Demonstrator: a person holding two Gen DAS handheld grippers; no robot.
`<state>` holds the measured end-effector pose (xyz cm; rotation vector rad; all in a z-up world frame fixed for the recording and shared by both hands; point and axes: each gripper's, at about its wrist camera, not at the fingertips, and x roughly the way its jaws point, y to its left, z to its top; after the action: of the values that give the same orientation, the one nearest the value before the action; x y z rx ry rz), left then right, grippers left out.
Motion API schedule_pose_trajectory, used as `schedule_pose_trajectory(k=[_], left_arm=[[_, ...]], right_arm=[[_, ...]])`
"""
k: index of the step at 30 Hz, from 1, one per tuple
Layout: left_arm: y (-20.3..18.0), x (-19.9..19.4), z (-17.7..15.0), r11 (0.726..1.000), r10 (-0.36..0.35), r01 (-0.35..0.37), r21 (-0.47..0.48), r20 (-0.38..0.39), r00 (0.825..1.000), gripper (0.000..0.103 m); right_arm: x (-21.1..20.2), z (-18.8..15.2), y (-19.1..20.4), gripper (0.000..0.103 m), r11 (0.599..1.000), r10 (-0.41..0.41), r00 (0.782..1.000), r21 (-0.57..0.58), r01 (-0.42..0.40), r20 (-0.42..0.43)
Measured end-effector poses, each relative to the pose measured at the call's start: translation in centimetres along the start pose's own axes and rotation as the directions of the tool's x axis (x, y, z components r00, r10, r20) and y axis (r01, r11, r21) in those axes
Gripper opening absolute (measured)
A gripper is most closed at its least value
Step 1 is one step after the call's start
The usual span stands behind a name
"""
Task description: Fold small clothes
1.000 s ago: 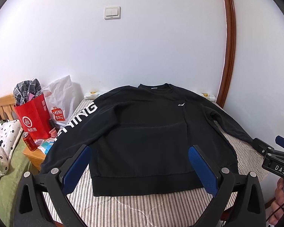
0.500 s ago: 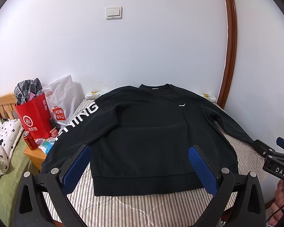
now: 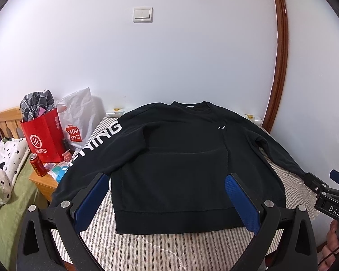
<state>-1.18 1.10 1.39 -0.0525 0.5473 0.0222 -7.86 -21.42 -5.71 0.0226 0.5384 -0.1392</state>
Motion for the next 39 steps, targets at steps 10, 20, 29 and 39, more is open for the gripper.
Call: schedule_pose_trajectory(k=[10, 20, 29, 39], left_arm=[[1.6, 0.7, -0.2, 1.000, -0.009, 0.009, -0.022, 0.001, 1.000, 0.103], [5.2, 4.1, -0.9, 0.993, -0.014, 0.009, -0.115, -0.042, 0.999, 0.103], [9.6, 10.1, -3.4, 0.974, -0.052, 0.013, -0.227, -0.166, 0.985, 0.103], [15.5, 15.2, -6.5, 0.927, -0.028, -0.081, -0.366, -0.283, 0.959, 0.103]], right_arm=[[1.1, -0.3, 0.7, 0.103, 1.000, 0.006, 1.000, -0.022, -0.006, -0.016], [3.8, 0.2, 1.6, 0.103, 1.000, 0.018, 0.999, 0.000, -0.018, -0.048], [8.9, -0.3, 3.2, 0.103, 0.999, 0.044, 0.994, -0.019, -0.046, -0.097], [15.5, -1.2, 5.0, 0.103, 0.993, 0.086, 0.970, -0.062, -0.103, -0.228]])
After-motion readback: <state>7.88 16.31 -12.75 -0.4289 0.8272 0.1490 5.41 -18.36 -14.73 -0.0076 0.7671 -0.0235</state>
